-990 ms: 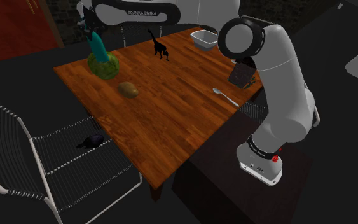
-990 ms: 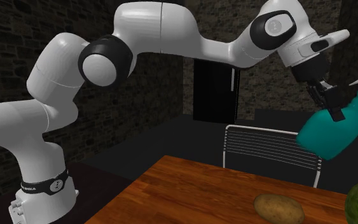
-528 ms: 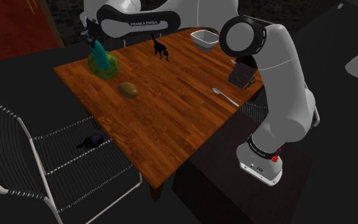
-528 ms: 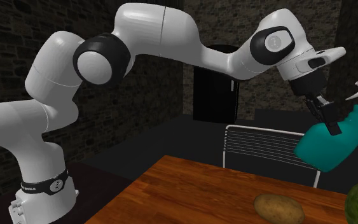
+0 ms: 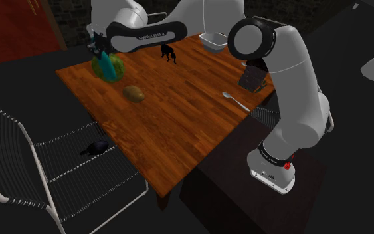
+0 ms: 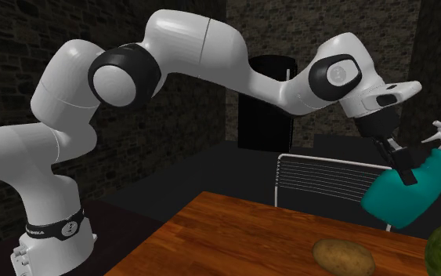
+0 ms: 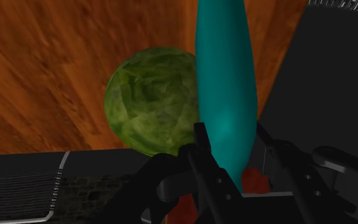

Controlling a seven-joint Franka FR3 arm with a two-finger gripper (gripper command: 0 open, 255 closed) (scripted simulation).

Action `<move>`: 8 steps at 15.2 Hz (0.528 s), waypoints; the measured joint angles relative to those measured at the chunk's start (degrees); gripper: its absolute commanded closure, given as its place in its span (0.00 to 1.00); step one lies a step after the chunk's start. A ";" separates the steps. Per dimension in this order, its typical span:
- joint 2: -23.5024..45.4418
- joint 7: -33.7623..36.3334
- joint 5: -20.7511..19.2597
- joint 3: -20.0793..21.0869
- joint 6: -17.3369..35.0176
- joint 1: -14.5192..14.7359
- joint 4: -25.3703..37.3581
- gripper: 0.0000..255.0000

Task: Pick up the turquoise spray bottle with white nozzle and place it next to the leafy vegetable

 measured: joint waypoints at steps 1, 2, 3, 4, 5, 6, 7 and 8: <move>0.05 0.31 -0.19 -0.12 0.64 -0.11 -0.64 1.00; 0.18 0.68 -0.42 -0.27 1.22 -0.09 -1.15 1.00; 0.52 0.79 -0.57 -0.41 1.63 -0.08 -1.21 1.00; 0.53 1.18 -0.80 -0.55 2.31 -0.18 -1.95 1.00; 0.85 1.39 -1.00 -0.72 2.81 -0.15 -2.13 1.00; 1.06 1.72 -1.24 -0.90 3.42 -0.16 -2.58 1.00; 1.18 2.01 -1.45 -1.05 4.03 -0.24 -3.11 1.00; 1.63 2.15 -1.63 -1.22 4.39 -0.15 -3.01 1.00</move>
